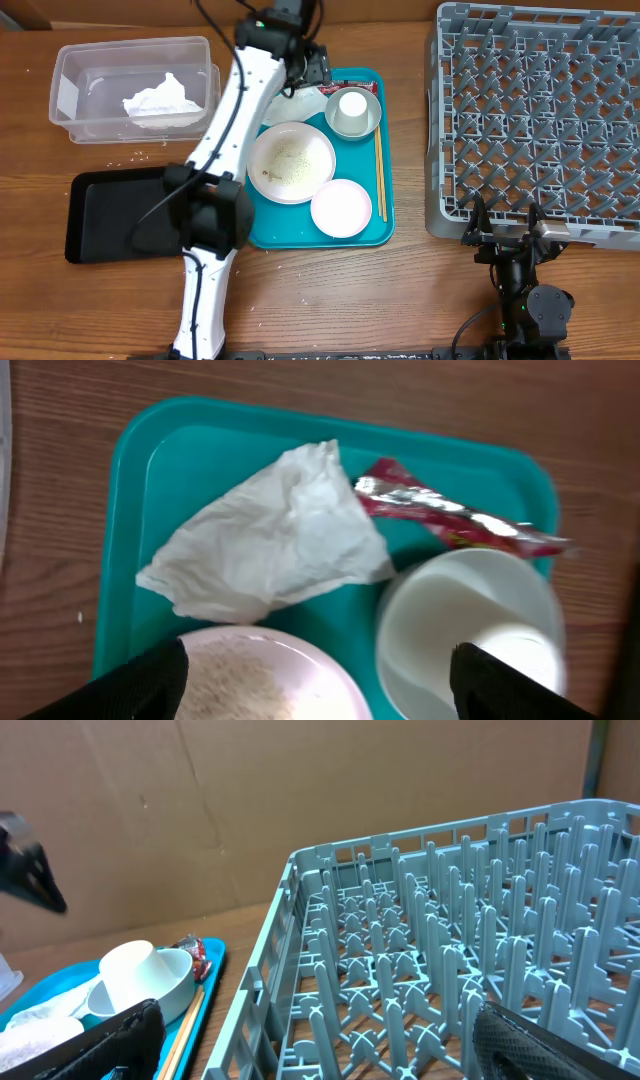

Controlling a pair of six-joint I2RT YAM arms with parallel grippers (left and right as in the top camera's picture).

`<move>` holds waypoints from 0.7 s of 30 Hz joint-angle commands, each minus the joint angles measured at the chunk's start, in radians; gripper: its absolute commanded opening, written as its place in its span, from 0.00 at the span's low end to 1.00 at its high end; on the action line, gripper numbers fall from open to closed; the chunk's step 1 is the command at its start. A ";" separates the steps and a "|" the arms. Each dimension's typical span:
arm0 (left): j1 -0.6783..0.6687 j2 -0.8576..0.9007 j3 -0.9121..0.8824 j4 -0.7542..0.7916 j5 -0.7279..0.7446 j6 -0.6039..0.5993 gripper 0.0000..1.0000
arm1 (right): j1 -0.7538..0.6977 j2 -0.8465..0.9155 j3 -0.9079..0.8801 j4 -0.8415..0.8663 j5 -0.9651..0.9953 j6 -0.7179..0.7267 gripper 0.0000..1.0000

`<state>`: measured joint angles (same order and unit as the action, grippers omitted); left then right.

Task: Sort waste into correct bins and load items into the dishwasher
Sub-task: 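Return the left gripper to the remaining tissue on the tray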

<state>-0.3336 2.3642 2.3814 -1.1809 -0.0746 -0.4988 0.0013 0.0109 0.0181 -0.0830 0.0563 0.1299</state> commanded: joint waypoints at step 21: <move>0.042 0.266 0.010 0.063 -0.022 0.346 0.82 | -0.002 -0.008 -0.010 0.005 0.005 -0.007 1.00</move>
<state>-0.2928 2.5935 2.3814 -1.1202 -0.1078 -0.1848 0.0013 0.0109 0.0181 -0.0826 0.0563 0.1295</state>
